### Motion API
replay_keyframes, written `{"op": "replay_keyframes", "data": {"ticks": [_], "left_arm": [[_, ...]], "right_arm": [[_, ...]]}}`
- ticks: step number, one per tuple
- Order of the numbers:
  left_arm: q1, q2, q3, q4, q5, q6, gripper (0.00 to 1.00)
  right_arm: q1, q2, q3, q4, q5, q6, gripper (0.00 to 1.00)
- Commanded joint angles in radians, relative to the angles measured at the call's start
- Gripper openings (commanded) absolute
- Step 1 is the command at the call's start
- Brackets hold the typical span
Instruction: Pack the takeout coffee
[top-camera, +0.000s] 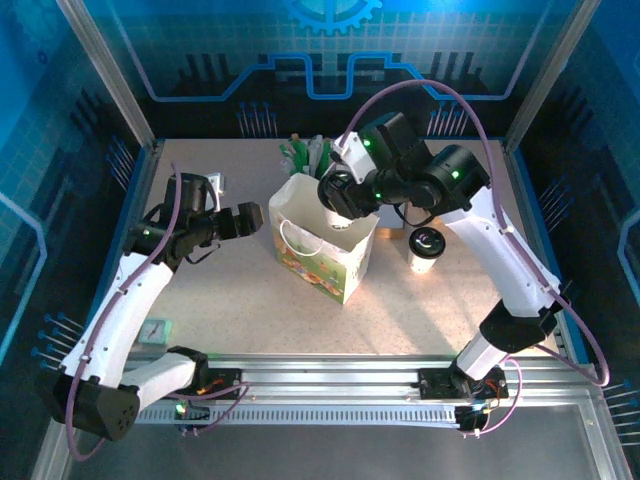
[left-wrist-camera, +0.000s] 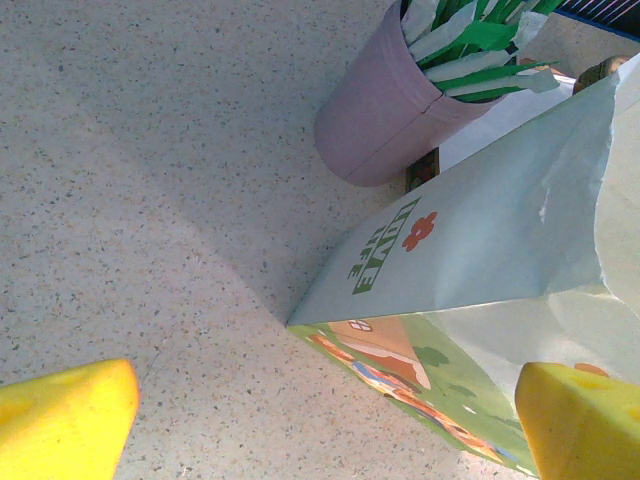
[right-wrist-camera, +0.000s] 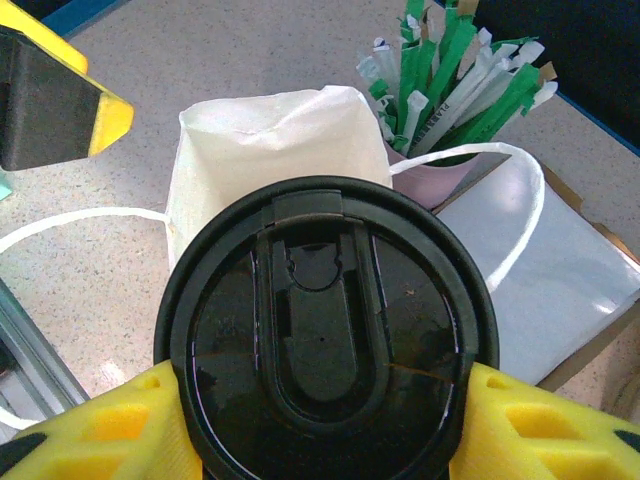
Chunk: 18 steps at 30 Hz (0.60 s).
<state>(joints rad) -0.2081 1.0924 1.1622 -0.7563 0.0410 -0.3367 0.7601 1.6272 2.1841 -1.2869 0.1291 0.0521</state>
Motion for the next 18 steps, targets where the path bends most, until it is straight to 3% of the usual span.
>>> {"op": "replay_keyframes", "data": {"ticks": [1,18], "left_arm": [[0.01,-0.018,-0.014,0.011,-0.009,0.022,0.98],[0.01,-0.011,-0.012,0.015,-0.007,0.024,0.98]], "right_arm": [[-0.01,0.011,0.043,-0.069,-0.009,0.013,0.39],[-0.02,-0.198,0.011,0.052,0.013,0.018,0.38]]}}
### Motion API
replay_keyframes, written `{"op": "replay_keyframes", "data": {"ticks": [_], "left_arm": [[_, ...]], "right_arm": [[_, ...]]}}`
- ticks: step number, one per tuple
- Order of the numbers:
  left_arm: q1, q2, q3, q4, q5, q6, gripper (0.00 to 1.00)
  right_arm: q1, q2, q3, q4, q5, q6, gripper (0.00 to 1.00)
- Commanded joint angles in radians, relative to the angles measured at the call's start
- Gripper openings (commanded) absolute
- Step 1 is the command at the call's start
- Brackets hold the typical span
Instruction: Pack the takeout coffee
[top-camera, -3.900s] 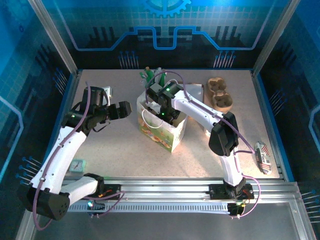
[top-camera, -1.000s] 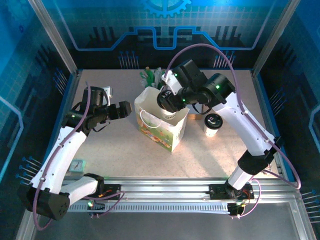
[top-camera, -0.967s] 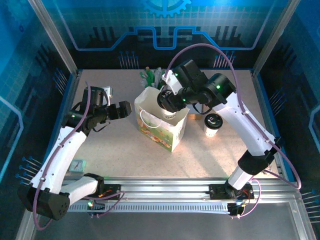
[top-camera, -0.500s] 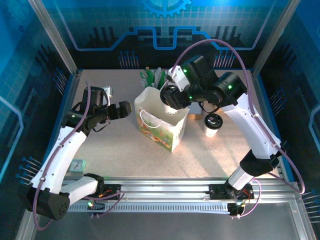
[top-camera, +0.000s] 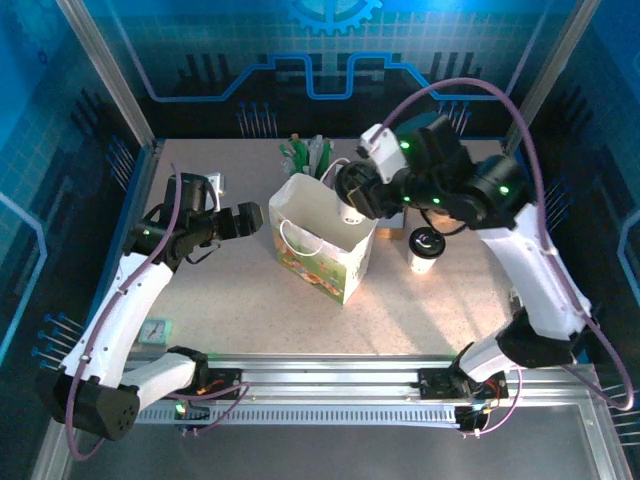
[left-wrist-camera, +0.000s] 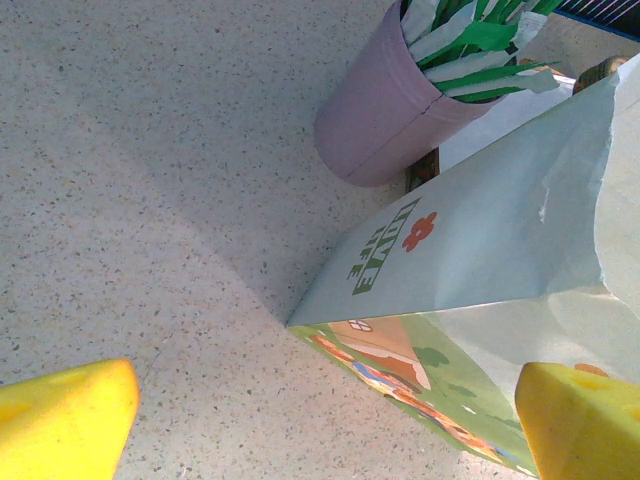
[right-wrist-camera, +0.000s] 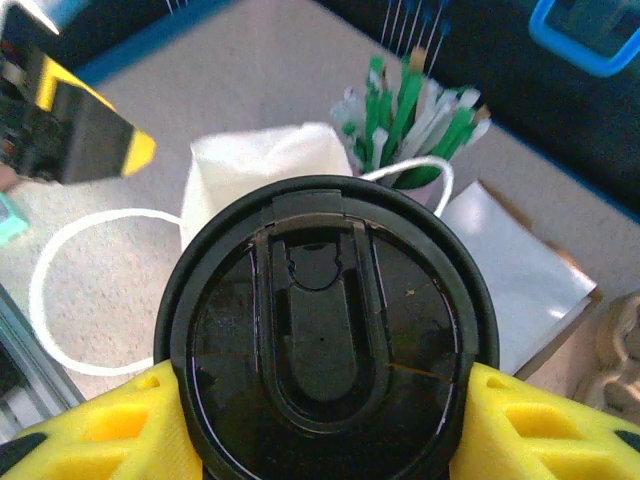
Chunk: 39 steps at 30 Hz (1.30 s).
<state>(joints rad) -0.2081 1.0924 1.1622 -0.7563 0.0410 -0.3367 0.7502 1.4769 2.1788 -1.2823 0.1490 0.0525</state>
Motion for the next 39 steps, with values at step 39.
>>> {"op": "replay_keyframes", "data": {"ticks": [39], "left_arm": [[0.01,-0.024,-0.021,0.02,-0.002,0.021,0.98]], "right_arm": [[-0.126,-0.549,-1.29,0.458,0.087,0.448,0.37]]}}
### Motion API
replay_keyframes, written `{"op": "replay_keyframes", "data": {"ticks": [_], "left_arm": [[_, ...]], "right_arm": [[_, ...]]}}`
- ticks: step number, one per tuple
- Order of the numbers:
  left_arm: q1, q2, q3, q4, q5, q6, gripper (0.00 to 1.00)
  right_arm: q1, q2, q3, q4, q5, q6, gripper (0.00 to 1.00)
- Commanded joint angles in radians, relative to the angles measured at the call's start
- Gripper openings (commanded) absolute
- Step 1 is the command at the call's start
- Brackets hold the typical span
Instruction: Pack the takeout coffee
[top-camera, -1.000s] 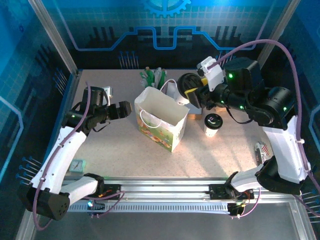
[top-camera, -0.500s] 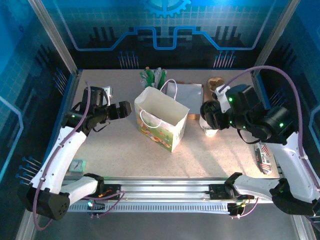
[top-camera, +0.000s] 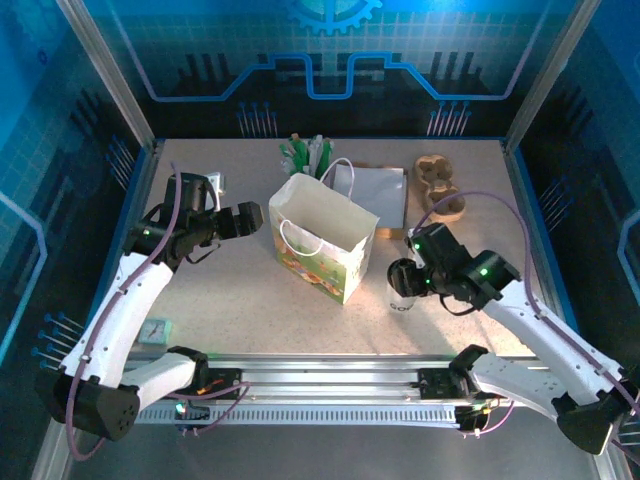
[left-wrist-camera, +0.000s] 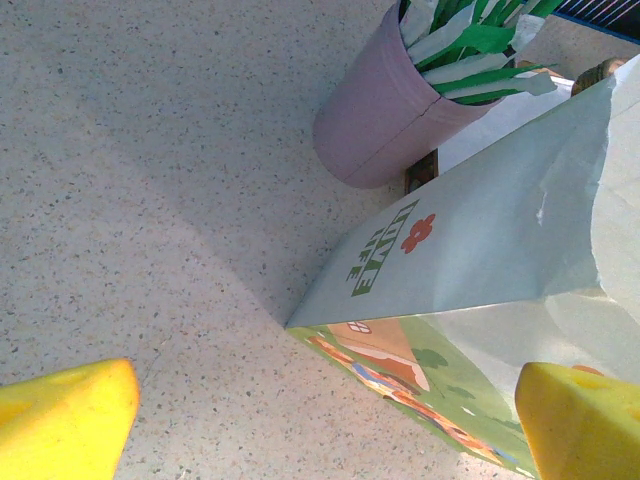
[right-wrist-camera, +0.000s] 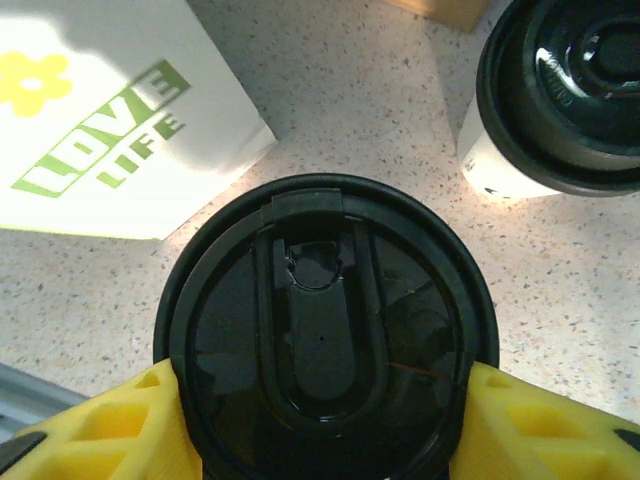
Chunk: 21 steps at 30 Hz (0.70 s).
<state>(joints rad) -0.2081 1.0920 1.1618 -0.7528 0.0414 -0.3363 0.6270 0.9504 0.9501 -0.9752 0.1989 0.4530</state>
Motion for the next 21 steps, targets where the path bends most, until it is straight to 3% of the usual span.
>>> {"op": "replay_keyframes", "data": {"ticks": [1,7,12,15,21], "left_arm": [[0.01,-0.023,-0.022,0.016,-0.004,0.022,0.98],[0.01,-0.03,-0.025,0.016,-0.006,0.023,0.98],[0.01,-0.028,-0.026,0.017,-0.002,0.023,0.98],[0.01,-0.03,-0.026,0.017,-0.003,0.023,0.98],[0.01,-0.029,-0.025,0.017,-0.004,0.023,0.98]], "right_arm": [[-0.003,-0.025,-0.099,0.178,0.039,0.051,0.37],[0.002,-0.017,-0.193,0.227,0.08,0.083,0.39],[0.006,-0.001,-0.192,0.187,0.102,0.096,0.49],[0.017,0.021,-0.175,0.152,0.094,0.097,0.5],[0.06,0.061,-0.076,0.02,0.133,0.096,0.65]]}}
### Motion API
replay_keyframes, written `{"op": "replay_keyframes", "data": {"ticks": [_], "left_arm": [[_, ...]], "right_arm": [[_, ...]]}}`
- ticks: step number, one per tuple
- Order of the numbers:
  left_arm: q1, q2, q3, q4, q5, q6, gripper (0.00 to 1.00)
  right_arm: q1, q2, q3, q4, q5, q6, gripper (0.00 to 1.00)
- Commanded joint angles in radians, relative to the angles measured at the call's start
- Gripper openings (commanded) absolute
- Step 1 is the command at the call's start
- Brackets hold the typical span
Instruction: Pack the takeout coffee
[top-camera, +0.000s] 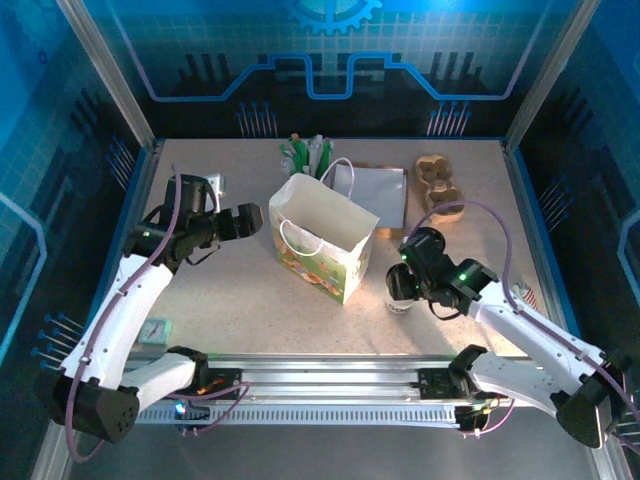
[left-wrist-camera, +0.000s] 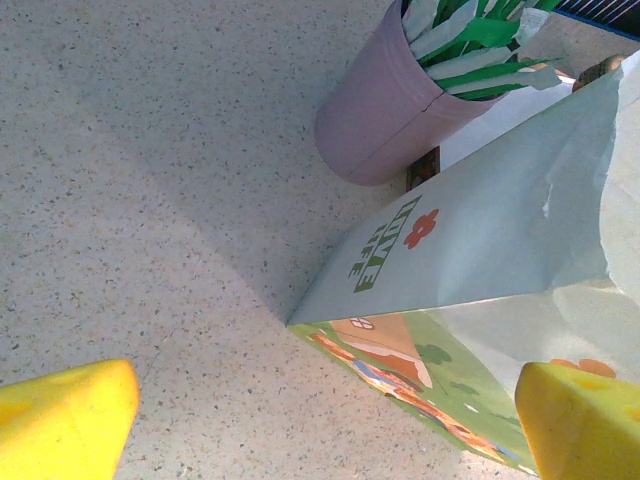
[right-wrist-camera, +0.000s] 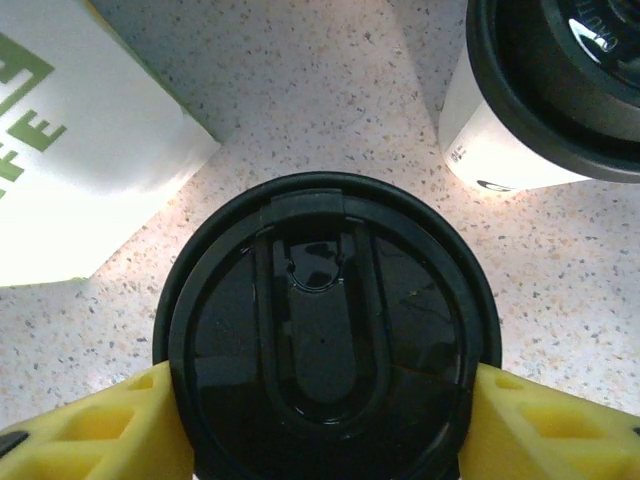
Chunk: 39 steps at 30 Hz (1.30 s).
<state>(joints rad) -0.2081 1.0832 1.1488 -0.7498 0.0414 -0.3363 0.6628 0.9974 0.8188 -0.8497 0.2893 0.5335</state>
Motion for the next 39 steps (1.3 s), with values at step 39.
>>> {"op": "replay_keyframes", "data": {"ticks": [39], "left_arm": [[0.011,-0.047,-0.015,0.009,-0.021,0.03,0.98]], "right_arm": [[-0.059,0.272,0.338,-0.348,-0.137,-0.208,0.88]]}}
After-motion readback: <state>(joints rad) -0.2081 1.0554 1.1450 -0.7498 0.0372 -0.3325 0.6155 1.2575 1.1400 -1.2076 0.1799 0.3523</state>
